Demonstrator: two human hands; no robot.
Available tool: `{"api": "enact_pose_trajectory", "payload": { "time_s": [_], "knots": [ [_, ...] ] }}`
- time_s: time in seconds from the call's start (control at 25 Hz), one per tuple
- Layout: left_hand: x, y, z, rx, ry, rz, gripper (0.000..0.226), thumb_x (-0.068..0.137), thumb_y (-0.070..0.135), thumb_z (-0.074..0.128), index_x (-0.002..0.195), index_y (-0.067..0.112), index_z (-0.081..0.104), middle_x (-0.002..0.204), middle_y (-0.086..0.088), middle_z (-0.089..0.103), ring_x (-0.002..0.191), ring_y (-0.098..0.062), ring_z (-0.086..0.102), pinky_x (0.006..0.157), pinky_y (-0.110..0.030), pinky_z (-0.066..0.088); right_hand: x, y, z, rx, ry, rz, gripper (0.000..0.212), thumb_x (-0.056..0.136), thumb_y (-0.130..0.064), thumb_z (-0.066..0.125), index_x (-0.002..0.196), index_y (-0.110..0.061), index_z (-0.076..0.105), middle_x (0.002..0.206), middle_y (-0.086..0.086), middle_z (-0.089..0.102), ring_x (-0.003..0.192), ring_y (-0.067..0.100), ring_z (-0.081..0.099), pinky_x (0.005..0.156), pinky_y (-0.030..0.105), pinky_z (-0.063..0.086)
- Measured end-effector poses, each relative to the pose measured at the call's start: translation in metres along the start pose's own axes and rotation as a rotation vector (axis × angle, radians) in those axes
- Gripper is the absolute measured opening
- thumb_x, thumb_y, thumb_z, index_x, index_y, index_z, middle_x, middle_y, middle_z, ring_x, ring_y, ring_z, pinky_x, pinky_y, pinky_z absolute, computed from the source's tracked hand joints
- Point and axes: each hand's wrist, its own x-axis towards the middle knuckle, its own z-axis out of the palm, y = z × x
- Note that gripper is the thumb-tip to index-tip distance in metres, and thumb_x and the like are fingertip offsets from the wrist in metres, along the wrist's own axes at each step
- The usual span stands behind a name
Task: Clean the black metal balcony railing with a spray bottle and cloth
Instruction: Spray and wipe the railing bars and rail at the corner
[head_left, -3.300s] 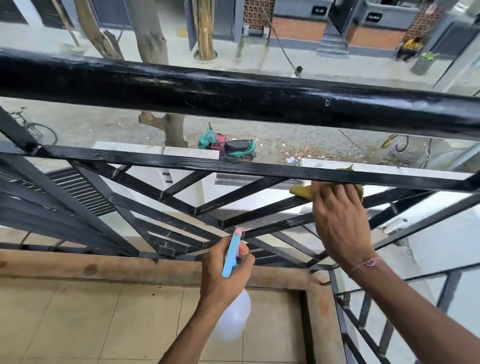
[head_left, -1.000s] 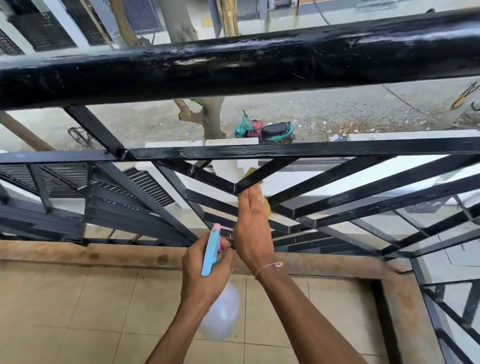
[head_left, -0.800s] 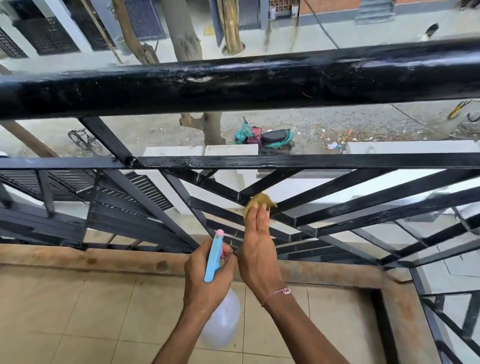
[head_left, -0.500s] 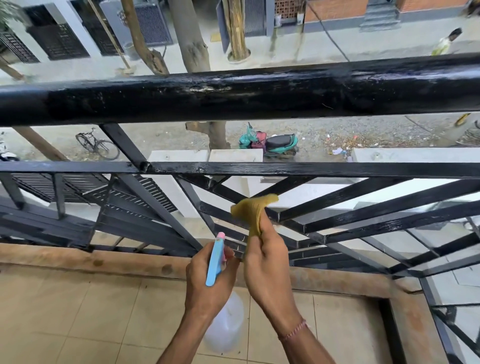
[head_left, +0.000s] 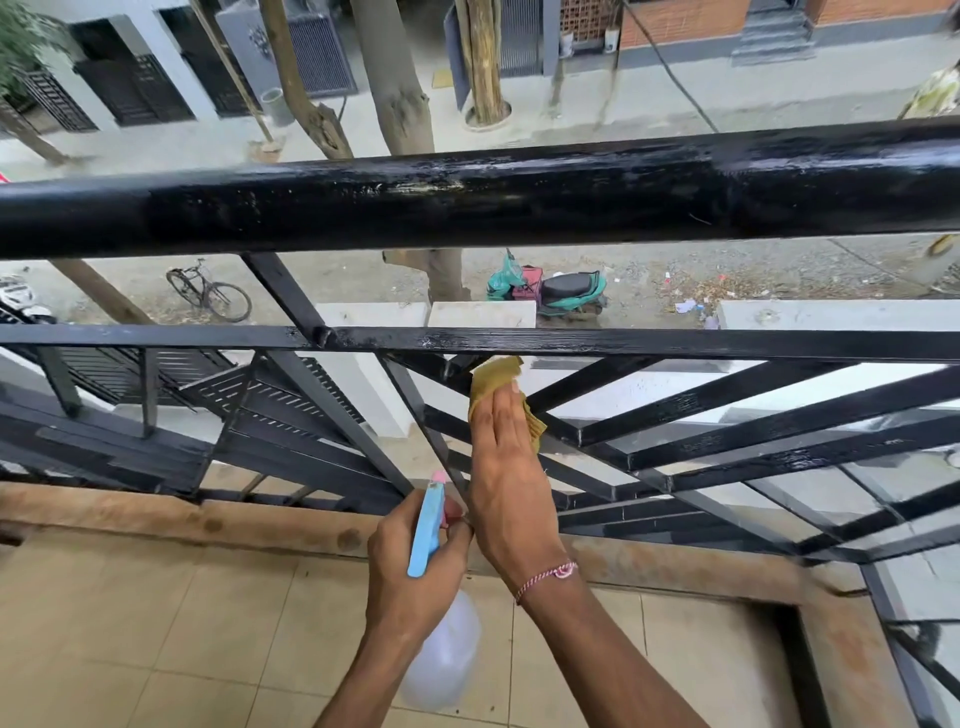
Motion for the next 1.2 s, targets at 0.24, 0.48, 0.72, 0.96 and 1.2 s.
{"api": "enact_pose_trajectory", "payload": {
  "time_s": [0.24,0.48,0.72,0.96,1.2],
  "knots": [
    [-0.003,0.0,0.004,-0.004,-0.036,0.019,0.02,0.089,0.002,0.073,0.081,0.02,0.069,0.071,0.001,0.066,0.071,-0.025,0.062,0.065,-0.049,0.059,-0.018,0.005,-0.019,0.219,-0.111,0.003,0.076,0.088,-0.01,0.043,0.156,0.005,0.015,0.164,0.023,0.013,0.153,0.032,0.013,0.125,0.041,0.018],
    [-0.014,-0.003,0.038,0.017,-0.136,0.048,0.015,0.088,0.007,0.076,0.083,0.02,0.069,0.071,-0.001,0.064,0.068,-0.027,0.062,0.057,-0.037,0.056,-0.106,0.067,-0.031,1.064,-0.166,0.708,0.045,0.105,-0.001,0.033,0.137,-0.025,0.055,0.114,-0.009,0.069,0.107,-0.007,0.062,0.094,0.017,0.052],
    [-0.028,-0.006,0.086,0.023,-0.214,0.019,0.011,0.088,0.011,0.076,0.084,0.019,0.069,0.074,-0.001,0.064,0.071,-0.026,0.065,0.062,-0.054,0.061,-0.144,0.138,-0.053,1.428,-0.001,1.295,0.042,0.101,0.006,0.032,0.087,-0.001,0.071,0.086,0.023,0.074,0.077,0.03,0.075,0.073,0.044,0.054],
    [-0.035,0.003,0.122,0.047,-0.245,0.03,0.021,0.087,0.009,0.074,0.077,0.024,0.063,0.074,0.003,0.063,0.07,-0.019,0.063,0.063,-0.055,0.061,-0.141,0.188,-0.057,1.358,0.004,1.416,0.023,0.102,0.004,0.042,0.095,0.006,0.063,0.098,0.026,0.066,0.091,0.035,0.064,0.083,0.049,0.055],
    [-0.034,0.016,0.141,0.092,-0.231,0.059,0.024,0.087,0.005,0.074,0.075,0.023,0.062,0.063,0.01,0.056,0.056,-0.005,0.051,0.05,-0.028,0.052,-0.123,0.208,-0.059,1.069,-0.015,1.154,0.014,0.097,-0.013,0.065,0.086,-0.009,0.072,0.08,0.01,0.073,0.078,0.029,0.067,0.071,0.041,0.057]
  ]
}}
